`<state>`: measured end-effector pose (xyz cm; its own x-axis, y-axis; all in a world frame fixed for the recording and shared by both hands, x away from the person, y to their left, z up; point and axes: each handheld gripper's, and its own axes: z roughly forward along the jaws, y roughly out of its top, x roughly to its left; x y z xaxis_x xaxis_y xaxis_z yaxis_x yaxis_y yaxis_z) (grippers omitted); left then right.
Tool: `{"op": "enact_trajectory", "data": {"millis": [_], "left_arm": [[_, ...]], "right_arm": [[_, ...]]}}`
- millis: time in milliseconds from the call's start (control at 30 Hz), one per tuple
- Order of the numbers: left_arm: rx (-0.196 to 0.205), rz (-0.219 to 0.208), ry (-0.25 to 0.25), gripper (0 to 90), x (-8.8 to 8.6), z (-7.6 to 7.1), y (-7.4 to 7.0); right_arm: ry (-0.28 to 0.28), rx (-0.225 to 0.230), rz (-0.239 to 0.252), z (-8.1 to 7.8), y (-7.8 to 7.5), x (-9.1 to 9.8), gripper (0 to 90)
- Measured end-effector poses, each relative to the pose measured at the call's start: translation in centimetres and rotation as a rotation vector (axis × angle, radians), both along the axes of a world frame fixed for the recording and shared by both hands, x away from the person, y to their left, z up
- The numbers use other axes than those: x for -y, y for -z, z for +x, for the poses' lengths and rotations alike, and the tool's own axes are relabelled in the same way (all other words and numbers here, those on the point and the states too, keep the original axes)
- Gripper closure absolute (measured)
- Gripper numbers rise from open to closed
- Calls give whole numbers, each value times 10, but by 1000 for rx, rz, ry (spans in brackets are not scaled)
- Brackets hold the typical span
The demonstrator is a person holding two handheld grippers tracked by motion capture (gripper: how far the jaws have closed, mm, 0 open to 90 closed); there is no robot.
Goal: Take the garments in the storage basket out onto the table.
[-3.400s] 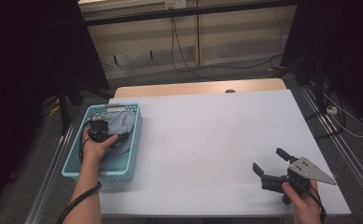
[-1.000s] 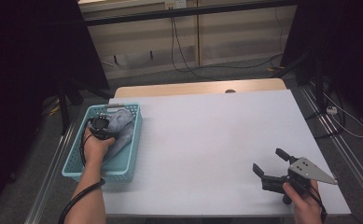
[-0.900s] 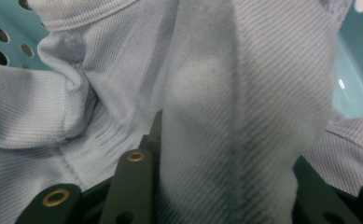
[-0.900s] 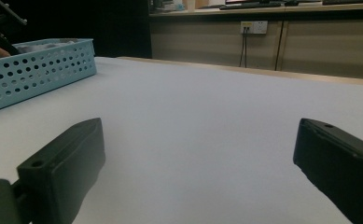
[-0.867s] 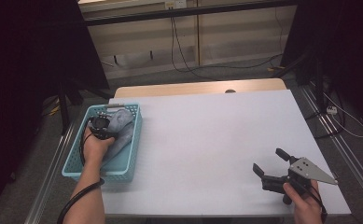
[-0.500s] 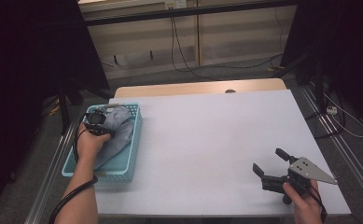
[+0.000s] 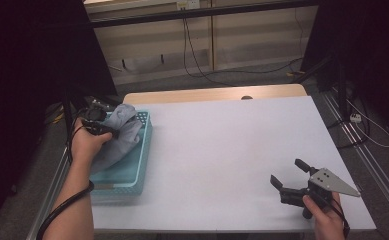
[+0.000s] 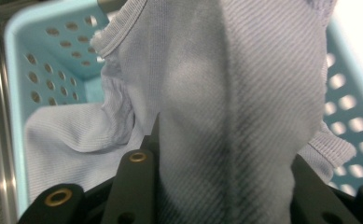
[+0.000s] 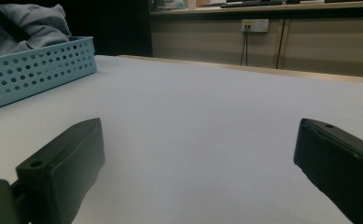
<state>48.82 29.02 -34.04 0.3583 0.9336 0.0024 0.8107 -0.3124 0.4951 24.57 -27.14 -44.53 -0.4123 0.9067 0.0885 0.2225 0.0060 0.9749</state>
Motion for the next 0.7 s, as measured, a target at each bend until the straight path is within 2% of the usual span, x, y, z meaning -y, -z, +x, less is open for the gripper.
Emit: {"op": "enact_trajectory", "data": {"millis": [67, 200, 400, 533, 700], "left_arm": [[-2, -14, 12, 662, 1, 0, -9], [-2, -6, 38, 660, 5, -2, -28], [-23, -44, 51, 655, 7, -5, -51], [-29, -60, 58, 653, 10, -7, -64], [-29, -66, 98, 651, 20, -10, -75]], "right_arm": [[1, 2, -1, 0, 0, 0, 16], [1, -1, 0, 0, 0, 0, 16], [3, 3, -3, 0, 0, 0, 16], [4, 2, -3, 0, 0, 0, 16], [3, 3, -3, 0, 0, 0, 16]]}}
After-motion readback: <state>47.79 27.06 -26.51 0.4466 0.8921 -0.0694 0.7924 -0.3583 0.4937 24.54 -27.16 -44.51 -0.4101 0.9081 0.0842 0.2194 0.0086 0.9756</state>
